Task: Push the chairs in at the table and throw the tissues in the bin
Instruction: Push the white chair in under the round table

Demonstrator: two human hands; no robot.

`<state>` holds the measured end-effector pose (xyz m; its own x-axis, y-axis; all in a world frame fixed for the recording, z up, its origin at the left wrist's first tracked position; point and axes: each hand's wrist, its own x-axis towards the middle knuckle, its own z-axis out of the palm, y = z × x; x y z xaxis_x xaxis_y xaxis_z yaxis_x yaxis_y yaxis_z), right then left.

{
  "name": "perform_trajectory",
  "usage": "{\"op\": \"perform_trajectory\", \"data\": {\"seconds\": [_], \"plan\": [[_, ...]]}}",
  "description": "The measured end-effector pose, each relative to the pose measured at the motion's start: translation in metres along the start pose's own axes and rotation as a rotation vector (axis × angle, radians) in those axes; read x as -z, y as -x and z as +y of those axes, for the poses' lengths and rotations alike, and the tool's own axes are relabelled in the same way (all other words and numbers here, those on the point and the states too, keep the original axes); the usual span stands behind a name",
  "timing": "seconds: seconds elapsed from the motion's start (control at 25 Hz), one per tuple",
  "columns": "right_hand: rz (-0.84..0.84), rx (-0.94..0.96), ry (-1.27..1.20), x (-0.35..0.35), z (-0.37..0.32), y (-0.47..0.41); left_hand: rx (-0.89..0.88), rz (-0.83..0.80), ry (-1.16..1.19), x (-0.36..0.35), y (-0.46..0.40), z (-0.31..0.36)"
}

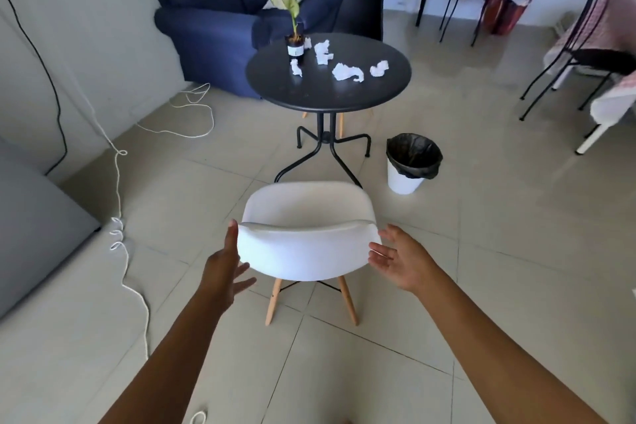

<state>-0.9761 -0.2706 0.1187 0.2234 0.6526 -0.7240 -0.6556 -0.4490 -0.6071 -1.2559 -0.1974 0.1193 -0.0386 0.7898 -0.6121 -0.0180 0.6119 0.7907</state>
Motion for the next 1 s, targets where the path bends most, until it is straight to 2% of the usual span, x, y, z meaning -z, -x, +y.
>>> {"op": "perform_trajectory", "data": {"seconds": [0.08, 0.2, 0.24, 0.44, 0.52, 0.64, 1.0], "plan": [[-0.01, -0.049, -0.093, -0.012, -0.012, -0.008, 0.062, 0.007, 0.134, -0.007, -0.008, 0.02], [-0.001, -0.025, 0.221, -0.034, -0.019, -0.02, 0.099, 0.001, 0.182, -0.025, -0.015, 0.031], [0.007, -0.004, 0.244, -0.041, -0.018, -0.023, 0.095, -0.004, 0.177, -0.031, -0.016, 0.031], [0.083, 0.04, 0.18, -0.055, -0.012, -0.041, 0.04, -0.005, 0.276, -0.048, -0.023, 0.025], [0.1, 0.049, 0.066, -0.057, -0.011, -0.041, 0.04, -0.036, 0.314, -0.048, -0.024, 0.025], [0.121, 0.041, -0.159, -0.067, -0.009, -0.034, 0.023, -0.08, 0.312, -0.041, -0.029, 0.029], [0.168, 0.121, -0.308, -0.139, 0.02, -0.044, 0.004, -0.163, 0.219, 0.009, -0.087, 0.078]]}}
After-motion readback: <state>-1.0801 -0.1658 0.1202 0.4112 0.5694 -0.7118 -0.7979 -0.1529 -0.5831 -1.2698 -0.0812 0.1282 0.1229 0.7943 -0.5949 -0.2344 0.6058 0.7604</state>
